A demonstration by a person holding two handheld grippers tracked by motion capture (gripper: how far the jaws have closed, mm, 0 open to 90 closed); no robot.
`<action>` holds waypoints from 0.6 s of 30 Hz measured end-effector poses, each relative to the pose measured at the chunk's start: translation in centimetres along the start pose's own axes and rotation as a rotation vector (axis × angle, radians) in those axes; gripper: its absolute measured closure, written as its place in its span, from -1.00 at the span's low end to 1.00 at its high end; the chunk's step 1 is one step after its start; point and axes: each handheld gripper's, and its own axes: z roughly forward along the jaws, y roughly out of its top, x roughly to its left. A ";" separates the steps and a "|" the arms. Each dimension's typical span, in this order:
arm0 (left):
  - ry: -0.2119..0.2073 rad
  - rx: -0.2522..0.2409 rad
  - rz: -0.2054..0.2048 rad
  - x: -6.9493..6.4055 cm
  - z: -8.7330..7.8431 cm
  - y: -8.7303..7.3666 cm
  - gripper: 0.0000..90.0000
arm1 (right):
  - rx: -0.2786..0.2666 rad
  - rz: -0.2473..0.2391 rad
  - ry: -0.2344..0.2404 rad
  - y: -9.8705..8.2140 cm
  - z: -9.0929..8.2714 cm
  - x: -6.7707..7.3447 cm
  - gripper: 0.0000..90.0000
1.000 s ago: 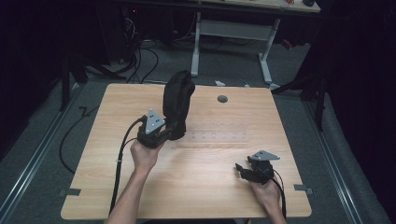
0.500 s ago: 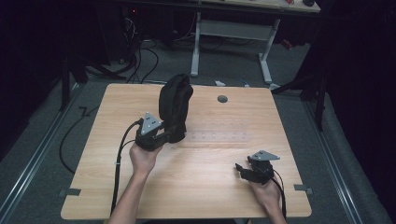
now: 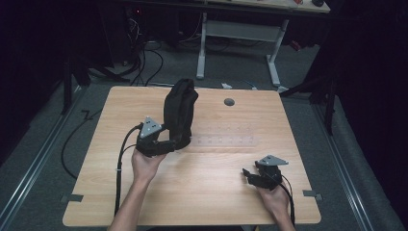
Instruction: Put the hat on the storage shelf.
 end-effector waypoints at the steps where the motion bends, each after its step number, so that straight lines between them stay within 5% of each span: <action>1: -0.001 0.004 -0.006 0.0 -0.1 0.0 -0.38 | -0.001 -0.003 0.000 0.0 0.0 0.0 -0.18; 18: -0.021 0.026 -0.024 -0.1 -1.8 0.5 -0.43 | -0.001 -0.002 0.000 0.0 0.0 0.0 -0.18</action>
